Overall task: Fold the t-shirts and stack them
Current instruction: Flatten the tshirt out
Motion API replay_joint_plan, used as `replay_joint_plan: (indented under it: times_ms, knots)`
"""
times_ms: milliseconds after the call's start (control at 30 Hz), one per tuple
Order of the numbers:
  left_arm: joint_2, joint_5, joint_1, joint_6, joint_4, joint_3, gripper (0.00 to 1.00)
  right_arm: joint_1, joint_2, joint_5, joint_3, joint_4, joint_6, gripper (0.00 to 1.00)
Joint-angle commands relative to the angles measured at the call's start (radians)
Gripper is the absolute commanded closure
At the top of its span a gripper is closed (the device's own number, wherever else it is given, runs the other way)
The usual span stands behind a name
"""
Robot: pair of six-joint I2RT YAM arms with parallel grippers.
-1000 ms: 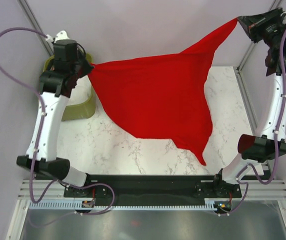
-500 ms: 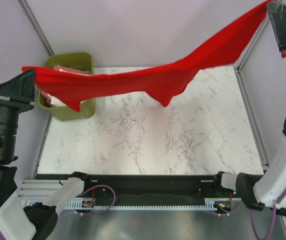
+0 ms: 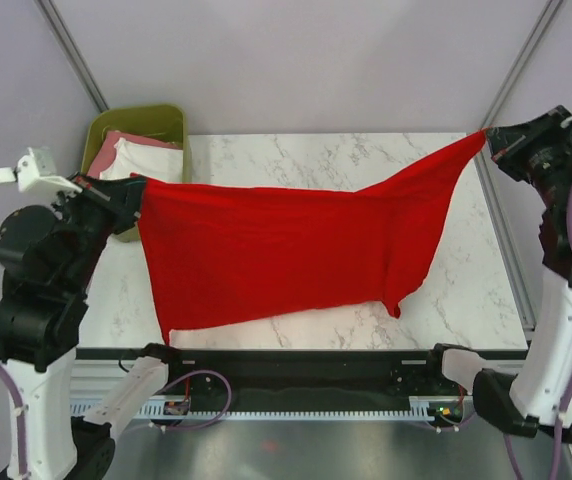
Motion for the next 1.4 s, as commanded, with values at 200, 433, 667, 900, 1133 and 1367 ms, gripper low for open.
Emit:
replay_joint_plan:
  times_ms: [200, 433, 667, 900, 1133, 1367]
  knots:
    - [0.080, 0.077, -0.010, 0.051, 0.112, -0.035, 0.98, 0.441, 0.039, 0.523, -0.008, -0.098, -0.368, 1.00]
    - [0.089, 0.076, -0.022, 0.058, 0.154, -0.073, 0.98, 0.534, 0.048, 0.585, 0.031, -0.029, -0.373, 1.00]
    - [0.279, 0.013, -0.022, 0.082, 0.200, 0.168, 0.98, 0.532, 0.246, 0.591, 0.418, 0.032, -0.359, 1.00]
    - [0.119, 0.083, -0.022, 0.050, 0.234, 0.084, 0.98, 0.530, -0.006, 0.533, 0.201, 0.270, -0.350, 1.00]
    - [-0.207, 0.123, -0.022, -0.052, 0.226, -0.159, 0.98, 0.526, -0.296, 0.553, 0.035, 0.140, -0.305, 1.00]
    - [-0.307, 0.131, -0.022, -0.106, 0.108, -0.225, 0.98, 0.506, -0.321, 0.594, 0.095, 0.012, -0.347, 1.00]
